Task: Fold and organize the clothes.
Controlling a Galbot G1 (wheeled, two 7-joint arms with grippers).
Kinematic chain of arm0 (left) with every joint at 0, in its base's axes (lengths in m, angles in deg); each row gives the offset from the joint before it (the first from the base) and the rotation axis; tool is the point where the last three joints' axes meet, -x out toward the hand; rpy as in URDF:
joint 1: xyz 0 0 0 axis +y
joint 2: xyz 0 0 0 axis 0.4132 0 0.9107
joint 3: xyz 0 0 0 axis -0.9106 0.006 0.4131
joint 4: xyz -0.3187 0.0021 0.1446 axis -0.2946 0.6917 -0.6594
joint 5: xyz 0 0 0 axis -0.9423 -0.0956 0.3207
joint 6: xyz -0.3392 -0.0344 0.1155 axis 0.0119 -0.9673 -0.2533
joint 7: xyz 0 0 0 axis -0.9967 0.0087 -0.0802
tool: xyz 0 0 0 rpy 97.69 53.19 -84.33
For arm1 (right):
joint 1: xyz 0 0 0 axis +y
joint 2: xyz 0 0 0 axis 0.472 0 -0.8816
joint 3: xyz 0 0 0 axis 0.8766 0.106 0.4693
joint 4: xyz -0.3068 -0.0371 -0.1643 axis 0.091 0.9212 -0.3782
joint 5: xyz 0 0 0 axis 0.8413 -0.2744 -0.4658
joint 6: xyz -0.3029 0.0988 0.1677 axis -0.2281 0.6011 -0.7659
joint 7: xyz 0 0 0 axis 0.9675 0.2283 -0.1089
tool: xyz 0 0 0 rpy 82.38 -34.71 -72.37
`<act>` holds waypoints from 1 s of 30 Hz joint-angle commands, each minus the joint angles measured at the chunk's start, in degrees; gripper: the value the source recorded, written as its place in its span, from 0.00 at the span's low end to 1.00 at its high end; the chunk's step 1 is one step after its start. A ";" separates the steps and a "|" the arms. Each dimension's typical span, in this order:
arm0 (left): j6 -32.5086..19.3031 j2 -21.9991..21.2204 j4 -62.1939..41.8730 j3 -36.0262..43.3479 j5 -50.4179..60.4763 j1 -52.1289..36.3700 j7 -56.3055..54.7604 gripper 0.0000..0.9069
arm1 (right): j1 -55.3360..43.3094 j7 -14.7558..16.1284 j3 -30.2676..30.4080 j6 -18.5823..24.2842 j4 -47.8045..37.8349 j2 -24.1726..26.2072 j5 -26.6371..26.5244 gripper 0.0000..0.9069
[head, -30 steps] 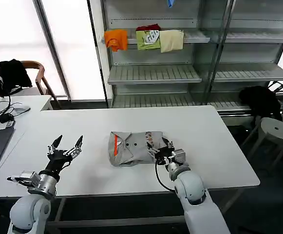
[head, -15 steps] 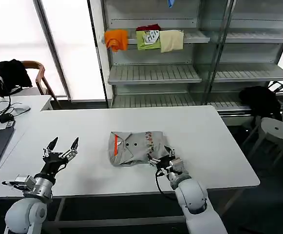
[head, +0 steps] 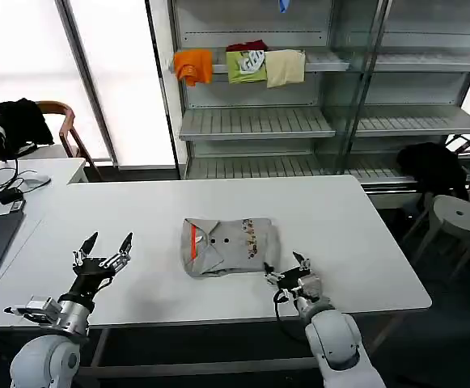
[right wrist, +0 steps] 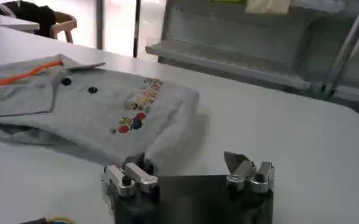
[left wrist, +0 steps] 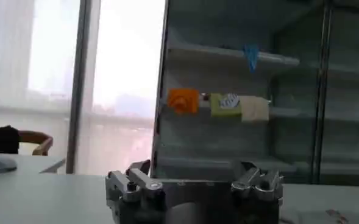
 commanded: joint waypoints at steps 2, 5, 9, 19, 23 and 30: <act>-0.46 0.13 0.08 -0.07 -0.03 0.84 0.02 1.00 | 2.50 -3.10 -4.06 -0.25 1.50 0.14 -5.56 1.00; -0.79 0.16 -0.02 -0.03 -0.01 0.97 0.01 1.00 | 3.18 -3.49 -4.61 -0.29 1.71 0.41 -4.99 1.00; -0.04 0.20 0.27 -0.16 -0.48 0.71 -0.19 1.00 | 5.22 -1.38 -5.20 0.03 4.26 0.22 -4.23 1.00; 1.40 2.72 0.73 0.42 -0.66 -0.36 -0.45 1.00 | 8.72 -7.23 -7.00 0.38 16.27 2.70 -7.96 1.00; 3.34 3.15 0.90 1.48 -1.84 -0.92 -3.07 1.00 | 8.99 -8.94 -8.92 -0.26 17.84 5.95 -7.48 1.00; 4.58 4.66 2.46 4.03 -7.42 0.02 -9.03 1.00 | 10.27 -6.78 -14.20 -0.27 16.98 8.56 -9.78 1.00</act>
